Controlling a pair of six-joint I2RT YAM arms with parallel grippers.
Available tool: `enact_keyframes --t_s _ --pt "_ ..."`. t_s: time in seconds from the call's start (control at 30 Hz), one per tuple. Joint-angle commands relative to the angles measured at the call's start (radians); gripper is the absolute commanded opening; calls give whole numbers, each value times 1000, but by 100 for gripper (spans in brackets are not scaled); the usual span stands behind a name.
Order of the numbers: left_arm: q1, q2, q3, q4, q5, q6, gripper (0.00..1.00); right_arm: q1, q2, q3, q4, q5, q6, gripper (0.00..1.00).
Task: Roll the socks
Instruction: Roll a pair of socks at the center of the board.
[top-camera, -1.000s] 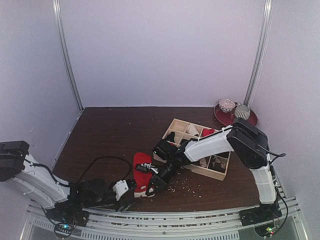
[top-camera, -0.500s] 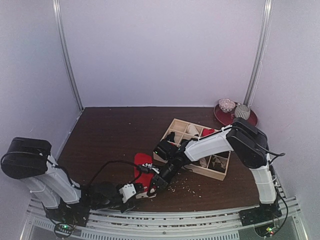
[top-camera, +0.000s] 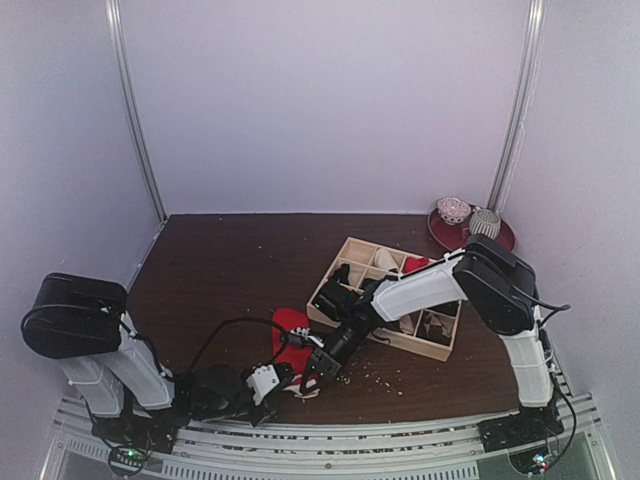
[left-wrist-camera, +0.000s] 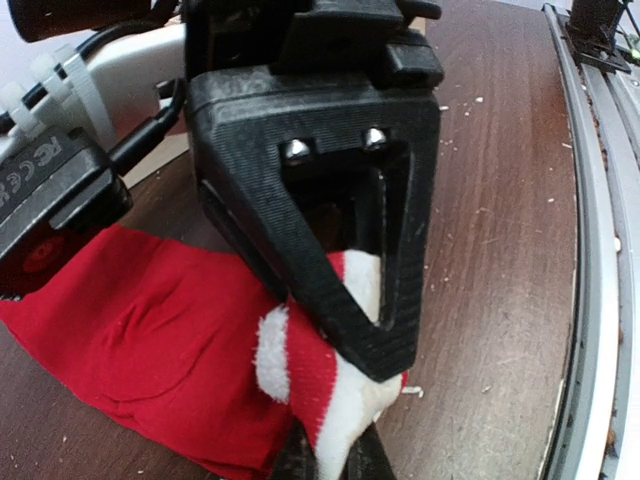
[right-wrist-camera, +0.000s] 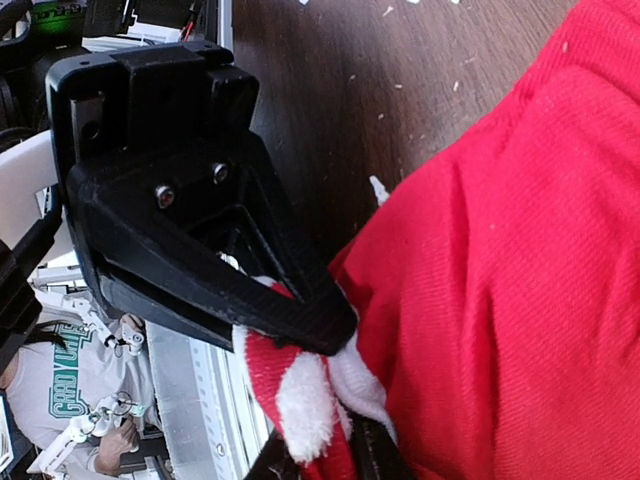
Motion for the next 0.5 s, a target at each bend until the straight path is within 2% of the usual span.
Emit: enact_keyframes --t_s 0.0,0.13,0.3,0.4,0.47 --pt "-2 -3 -8 -39 92 -115 0 15 35 -65 -88 162 -11 19" --pt "28 -88 -17 -163 165 -244 0 8 -84 -142 18 220 -36 31" --pt "86 -158 -17 -326 298 -385 0 -20 -276 -315 268 277 -73 33" --pt "118 -157 -9 -399 383 -445 0 -10 -416 -460 428 384 -184 34" --pt "131 -154 -11 -412 412 -475 0 20 -507 -548 566 458 -326 38"
